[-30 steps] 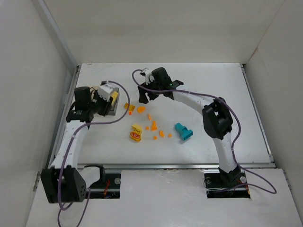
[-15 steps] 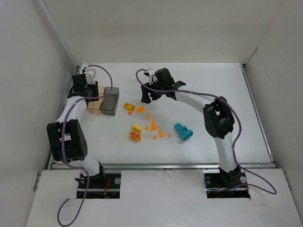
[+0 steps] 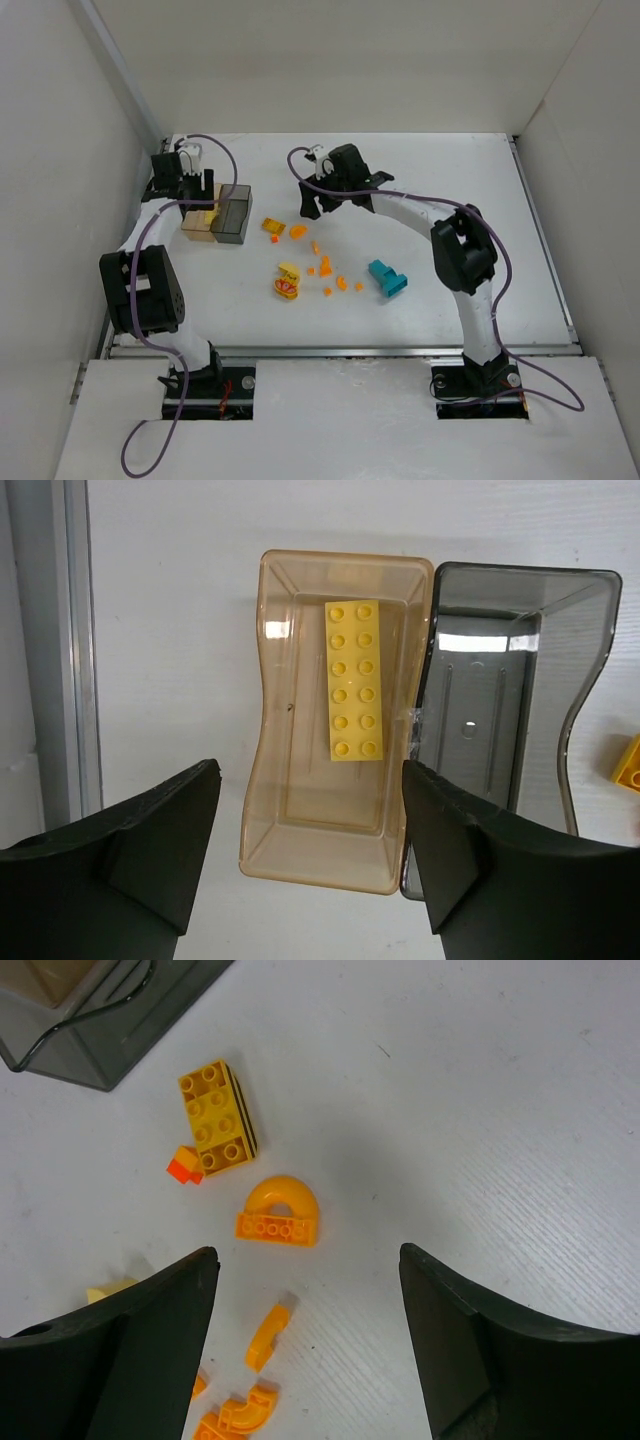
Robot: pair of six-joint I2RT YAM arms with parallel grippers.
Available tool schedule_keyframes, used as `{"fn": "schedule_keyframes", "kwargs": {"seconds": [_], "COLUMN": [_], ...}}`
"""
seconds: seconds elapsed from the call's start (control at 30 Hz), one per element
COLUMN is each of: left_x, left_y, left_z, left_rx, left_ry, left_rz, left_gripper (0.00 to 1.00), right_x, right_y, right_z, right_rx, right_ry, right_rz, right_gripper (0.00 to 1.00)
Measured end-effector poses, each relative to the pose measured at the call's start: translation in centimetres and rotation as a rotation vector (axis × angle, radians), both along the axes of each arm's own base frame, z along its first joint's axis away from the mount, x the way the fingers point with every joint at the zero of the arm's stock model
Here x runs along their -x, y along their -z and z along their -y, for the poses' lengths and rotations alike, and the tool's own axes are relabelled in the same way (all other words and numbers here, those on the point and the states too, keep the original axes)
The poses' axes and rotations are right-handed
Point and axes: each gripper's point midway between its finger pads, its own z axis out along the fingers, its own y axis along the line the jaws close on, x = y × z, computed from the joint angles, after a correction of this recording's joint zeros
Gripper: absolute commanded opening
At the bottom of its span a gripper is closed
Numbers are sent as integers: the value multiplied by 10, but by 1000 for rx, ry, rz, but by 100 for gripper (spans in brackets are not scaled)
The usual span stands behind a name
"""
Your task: Sort the legos into containers by color
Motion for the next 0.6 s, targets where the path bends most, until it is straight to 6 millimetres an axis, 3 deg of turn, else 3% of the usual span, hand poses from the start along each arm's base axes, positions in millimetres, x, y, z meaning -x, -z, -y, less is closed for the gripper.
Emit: {"fn": "schedule_keyframes", "kwargs": {"seconds": [0.13, 0.23, 0.3, 0.43, 0.5, 0.6], "left_x": [1, -2, -3, 10, 21, 24], "left_y": [1, -12, -31, -71, -73, -55], "left_z": [-1, 12, 41, 121, 154, 194], "left_rx": [-3, -79, -153, -310, -370, -433], "left_ry": [14, 139, 308, 760, 967, 1249], "left_rz": [-12, 14, 66, 200, 225, 190], "left_gripper": [70, 68, 68, 68, 67, 68], "right_x": [0, 2, 4, -2, -8, -16], "right_y": [-6, -11, -15, -23, -26, -27], "right_z": [0, 5, 9, 29, 41, 57], "right_rx": [-4, -10, -28, -83, -98, -106], "right_ry": [-2, 0, 0, 37, 63, 97], "right_rz": [11, 11, 3, -23, -30, -28], "right_gripper": [79, 82, 83, 83, 84, 84]}}
